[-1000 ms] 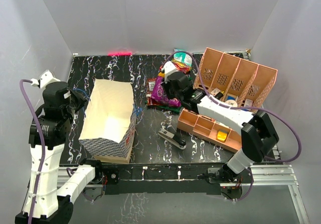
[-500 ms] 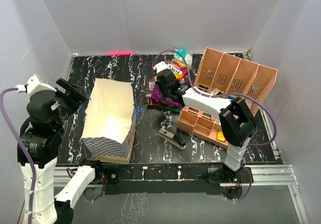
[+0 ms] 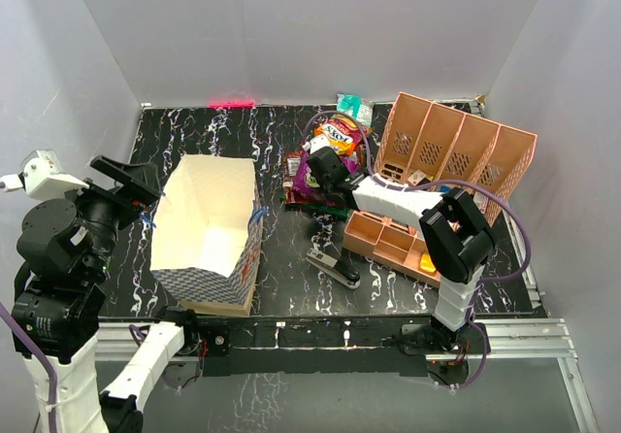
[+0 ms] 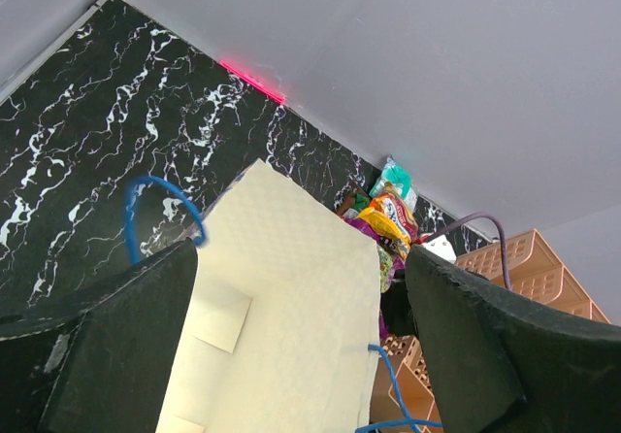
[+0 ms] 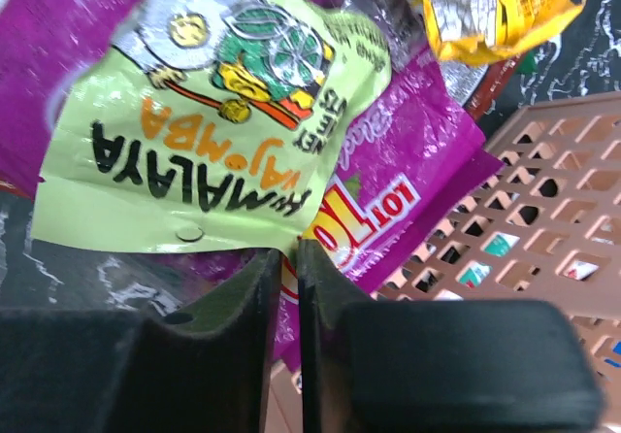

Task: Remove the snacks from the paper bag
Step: Place the snack at the center of the board.

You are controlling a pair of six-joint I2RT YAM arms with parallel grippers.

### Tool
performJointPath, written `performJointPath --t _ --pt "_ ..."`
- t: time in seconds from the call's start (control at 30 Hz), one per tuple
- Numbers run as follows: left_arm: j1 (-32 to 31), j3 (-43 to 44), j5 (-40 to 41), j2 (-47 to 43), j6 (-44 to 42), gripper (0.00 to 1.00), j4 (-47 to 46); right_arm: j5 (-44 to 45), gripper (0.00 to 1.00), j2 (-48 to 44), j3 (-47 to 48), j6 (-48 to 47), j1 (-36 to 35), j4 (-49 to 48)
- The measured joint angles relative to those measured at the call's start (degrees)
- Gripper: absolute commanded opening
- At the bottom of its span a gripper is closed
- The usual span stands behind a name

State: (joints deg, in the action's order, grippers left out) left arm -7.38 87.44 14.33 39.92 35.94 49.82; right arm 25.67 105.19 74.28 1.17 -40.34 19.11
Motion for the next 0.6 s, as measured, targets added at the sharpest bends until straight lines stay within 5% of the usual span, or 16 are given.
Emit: performJointPath --t 0.2,0.37,0.6 --pt "0.00 -0.02 -0.52 0.00 -0.48 0.95 0.20 1.75 0.72 -3.63 -2.86 -0.94 0.02 0.66" --pt "0.00 -0.02 -0.79 0.00 -1.05 0.96 0.35 -0.17 0.97 -9.77 -2.82 0.13 0.09 1.55" --pt "0.00 -0.33 -1.88 -0.13 -1.46 0.97 0.02 -6.82 0.98 -19.71 -3.19 2.40 0.24 4.31"
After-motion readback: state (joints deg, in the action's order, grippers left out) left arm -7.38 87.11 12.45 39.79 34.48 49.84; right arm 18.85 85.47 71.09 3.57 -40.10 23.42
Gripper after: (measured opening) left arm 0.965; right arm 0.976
